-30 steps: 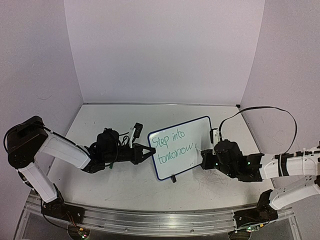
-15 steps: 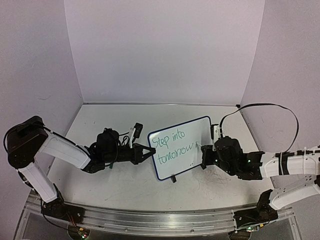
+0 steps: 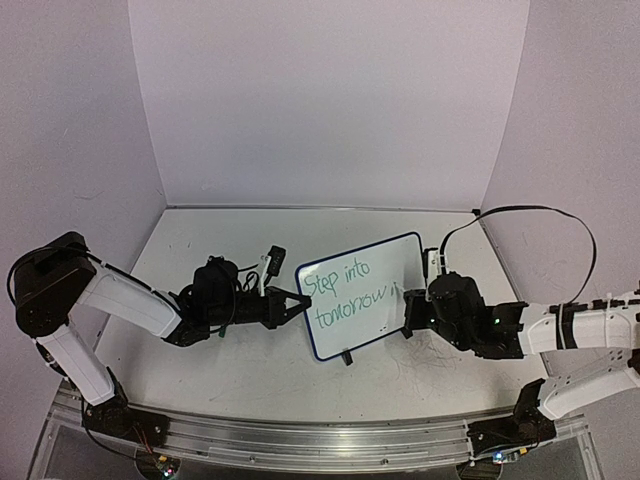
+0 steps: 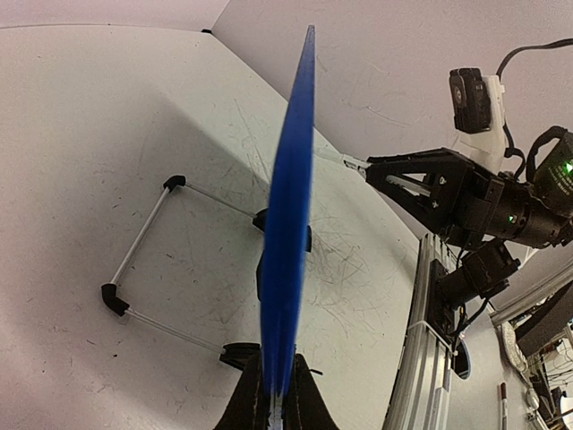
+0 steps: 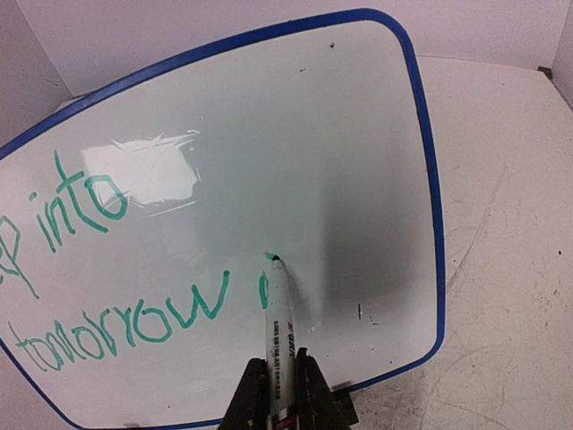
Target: Write a sentence on the whiteboard
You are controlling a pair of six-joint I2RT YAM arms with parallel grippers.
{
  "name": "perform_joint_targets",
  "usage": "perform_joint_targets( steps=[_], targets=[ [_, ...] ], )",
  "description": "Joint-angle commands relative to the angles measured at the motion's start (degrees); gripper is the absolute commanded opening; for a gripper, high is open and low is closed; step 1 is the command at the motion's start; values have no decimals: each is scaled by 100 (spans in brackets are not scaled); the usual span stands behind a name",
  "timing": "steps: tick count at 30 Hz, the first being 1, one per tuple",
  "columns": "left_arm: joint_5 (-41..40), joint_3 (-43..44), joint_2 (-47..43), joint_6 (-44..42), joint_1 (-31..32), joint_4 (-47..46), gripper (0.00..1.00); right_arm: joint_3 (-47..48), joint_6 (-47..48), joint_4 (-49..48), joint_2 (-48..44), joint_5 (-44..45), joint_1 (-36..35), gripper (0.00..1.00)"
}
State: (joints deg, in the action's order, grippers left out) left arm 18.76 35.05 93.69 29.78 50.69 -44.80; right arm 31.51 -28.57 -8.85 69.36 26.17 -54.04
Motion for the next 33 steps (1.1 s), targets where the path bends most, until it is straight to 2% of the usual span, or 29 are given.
perform_joint_targets(
  steps=[1,16,26,33],
  targets=[
    [-21,-81,-90,-81,-23,282,0,81,-98,122,44,162,19,0],
    [-30,-111,-103,-86,-24,282,0,-96,-288,334,95,-277,19,0],
    [-32,-121,-123,-86,-24,285,0,-31,-274,393,28,-189,17,0],
    [-39,-117,-115,-78,-24,284,0,-44,-139,440,-475,-113,47,0]
  ],
)
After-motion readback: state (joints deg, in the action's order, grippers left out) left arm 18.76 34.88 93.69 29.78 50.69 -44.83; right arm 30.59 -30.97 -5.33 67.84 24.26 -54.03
